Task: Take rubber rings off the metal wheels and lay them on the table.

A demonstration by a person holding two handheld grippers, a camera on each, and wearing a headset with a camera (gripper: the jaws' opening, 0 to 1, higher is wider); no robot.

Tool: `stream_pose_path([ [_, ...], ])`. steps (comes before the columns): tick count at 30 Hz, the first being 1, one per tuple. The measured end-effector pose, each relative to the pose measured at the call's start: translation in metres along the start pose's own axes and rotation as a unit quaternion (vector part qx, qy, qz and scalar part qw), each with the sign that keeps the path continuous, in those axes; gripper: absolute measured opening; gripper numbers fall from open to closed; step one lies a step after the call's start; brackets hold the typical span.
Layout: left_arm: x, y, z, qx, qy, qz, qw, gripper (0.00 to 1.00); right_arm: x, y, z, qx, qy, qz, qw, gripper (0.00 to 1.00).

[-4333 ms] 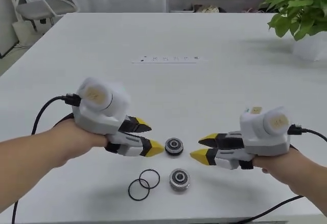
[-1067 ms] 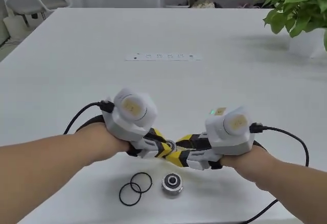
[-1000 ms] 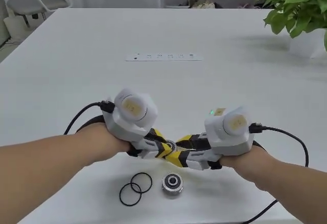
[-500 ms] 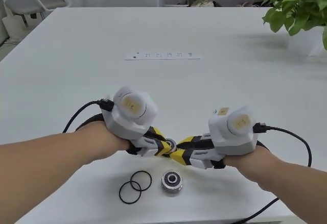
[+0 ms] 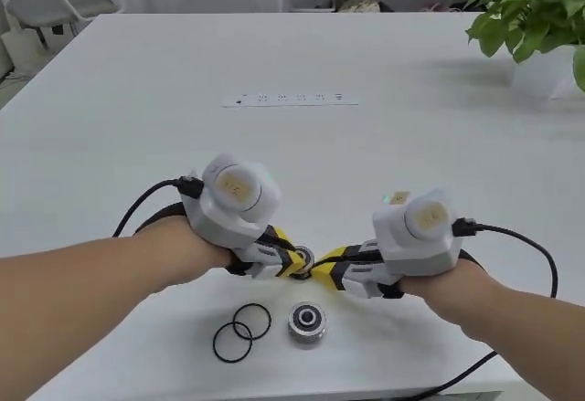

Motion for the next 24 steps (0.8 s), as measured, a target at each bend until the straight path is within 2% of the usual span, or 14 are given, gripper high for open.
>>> stream_pose_path([
  [8, 0.0, 0.0002, 0.0004, 0.001, -0.005, 0.0, 1.0, 0.08, 0.0012, 0.0001, 0.0009, -0.003, 0.013, -0.004, 0.9999, 0.0],
  [14, -0.0001, -0.0001, 0.0003, 0.002, -0.008, -0.001, 1.0, 0.08, 0.0033, -0.0029, -0.0001, 0.015, 0.022, -0.008, 0.9996, 0.0],
  [22, 0.0, -0.0001, 0.0014, 0.001, -0.011, -0.002, 0.9999, 0.08, 0.0051, -0.0024, 0.0031, -0.035, 0.027, -0.002, 0.999, 0.0],
  [24, 0.0, -0.0003, 0.0011, 0.002, -0.012, -0.002, 0.9999, 0.08, 0.005, -0.0022, 0.0035, -0.057, 0.029, 0.0, 0.998, 0.0],
])
Point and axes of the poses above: the centre of the closed fingertips' face, and the gripper's own axes: x roughly backward along the fingers, z roughly to its right, y roughly out of its underside, the point moved 5 cm from there along x, roughly backward along the fingers, and after that the axes turned 10 degrees about x, right-handed, at the moved point
